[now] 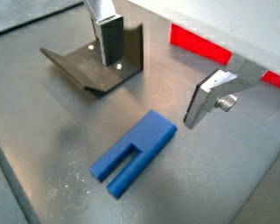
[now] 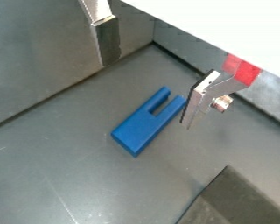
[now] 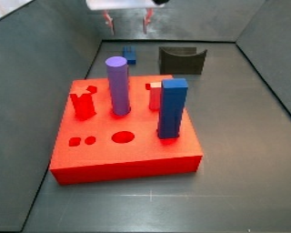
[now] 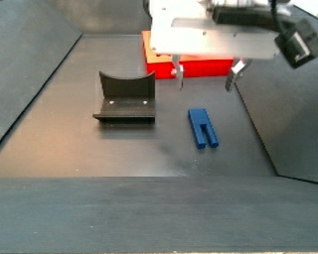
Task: Pick up the square-circle object. Move up. Rotate the square-circle object. Place the square-circle object on the fixture. Regrasp the square-circle object. Move to above the board. Insert the square-circle object.
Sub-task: Rotate the square-circle object.
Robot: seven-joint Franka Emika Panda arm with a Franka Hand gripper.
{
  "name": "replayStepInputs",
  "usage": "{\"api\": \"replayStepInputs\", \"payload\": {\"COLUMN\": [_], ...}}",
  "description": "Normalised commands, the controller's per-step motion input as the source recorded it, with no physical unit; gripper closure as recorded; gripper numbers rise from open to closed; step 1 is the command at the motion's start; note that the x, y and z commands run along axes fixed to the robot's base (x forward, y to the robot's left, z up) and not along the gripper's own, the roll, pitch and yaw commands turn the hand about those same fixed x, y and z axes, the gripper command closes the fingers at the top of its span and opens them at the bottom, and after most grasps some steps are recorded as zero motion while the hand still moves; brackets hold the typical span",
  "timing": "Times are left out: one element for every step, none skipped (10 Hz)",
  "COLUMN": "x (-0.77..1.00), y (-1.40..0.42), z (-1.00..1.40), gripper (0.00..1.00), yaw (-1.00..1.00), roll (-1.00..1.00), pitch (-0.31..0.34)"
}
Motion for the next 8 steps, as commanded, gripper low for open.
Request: {"api": "replayStepInputs", "payload": {"x": [0.00,-0.01,0.03,0.04,0.03,0.02,0.03,0.03], "y": [0.00,-0.01,0.00,0.00,0.00,0.00,0.00,0.00], "z": [-0.16,-0.27,-0.25,-0.19,-0.09,-0.06,-0.06,-0.05], "gripper": [0.00,0.00,0.00,0.00,0.00,0.00,0.00,0.00], "yaw": [1.00,1.00,1.00,1.00,1.00,1.00,1.00,1.00], "roll": [0.00,0.00,0.00,0.00,0.00,0.00,0.00,0.00], "pitch": [0.001,0.002,0.000,-0.001,-0.001,-0.002,-0.002,-0.002]}}
